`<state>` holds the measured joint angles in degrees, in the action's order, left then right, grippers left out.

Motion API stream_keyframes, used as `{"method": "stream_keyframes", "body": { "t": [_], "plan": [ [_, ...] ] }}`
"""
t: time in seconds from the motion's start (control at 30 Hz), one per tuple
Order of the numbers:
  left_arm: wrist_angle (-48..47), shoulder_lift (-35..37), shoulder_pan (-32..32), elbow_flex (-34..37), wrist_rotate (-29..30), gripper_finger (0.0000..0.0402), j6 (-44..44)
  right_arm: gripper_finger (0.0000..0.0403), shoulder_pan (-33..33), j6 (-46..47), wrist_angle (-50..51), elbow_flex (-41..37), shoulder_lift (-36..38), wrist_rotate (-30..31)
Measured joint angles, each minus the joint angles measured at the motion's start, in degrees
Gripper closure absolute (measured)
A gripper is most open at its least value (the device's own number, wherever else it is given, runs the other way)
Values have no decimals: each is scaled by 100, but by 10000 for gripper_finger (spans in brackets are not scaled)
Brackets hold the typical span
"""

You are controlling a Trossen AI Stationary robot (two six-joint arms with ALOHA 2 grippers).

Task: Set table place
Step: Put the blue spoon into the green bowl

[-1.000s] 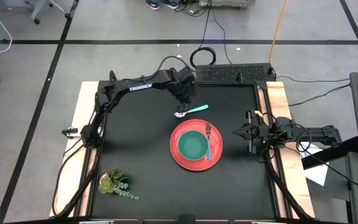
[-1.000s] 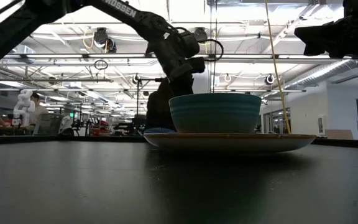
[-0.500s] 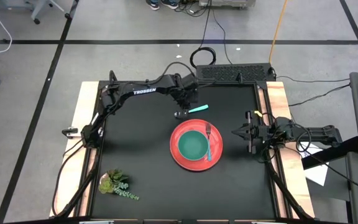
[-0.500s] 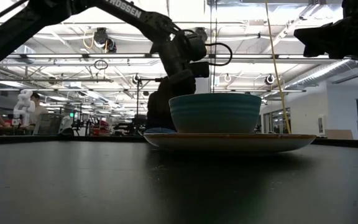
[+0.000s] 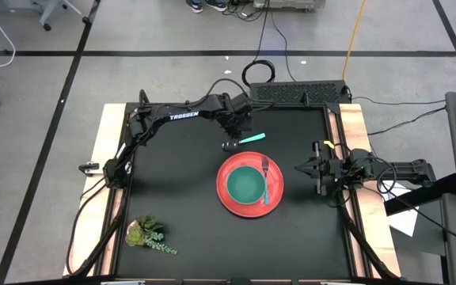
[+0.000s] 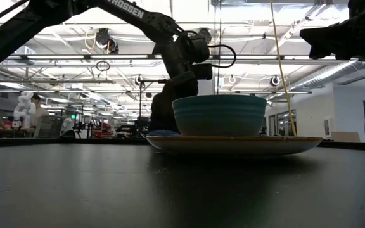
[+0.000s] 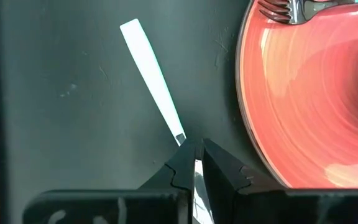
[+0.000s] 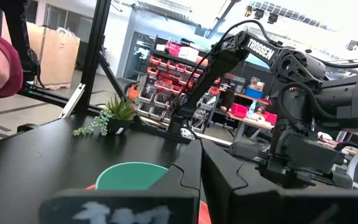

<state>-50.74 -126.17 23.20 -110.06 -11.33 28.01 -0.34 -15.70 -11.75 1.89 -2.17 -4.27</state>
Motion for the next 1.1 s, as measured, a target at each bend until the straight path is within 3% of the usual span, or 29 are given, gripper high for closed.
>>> {"method": "stream_keyframes", "body": {
  "t": [0.53, 0.8, 1.1],
  "plan": [
    [114, 0, 2, 2, -2, 247, -111, 403, 0, 0, 0, -1, 0, -2],
    [-25, -36, -9, 2, 51, 236, -1073, 403, 0, 2, 0, 0, 0, -2],
    [-106, -389, -20, 9, 111, 236, -1182, 403, 0, 2, -2, 0, 0, -2]
  ]
}}
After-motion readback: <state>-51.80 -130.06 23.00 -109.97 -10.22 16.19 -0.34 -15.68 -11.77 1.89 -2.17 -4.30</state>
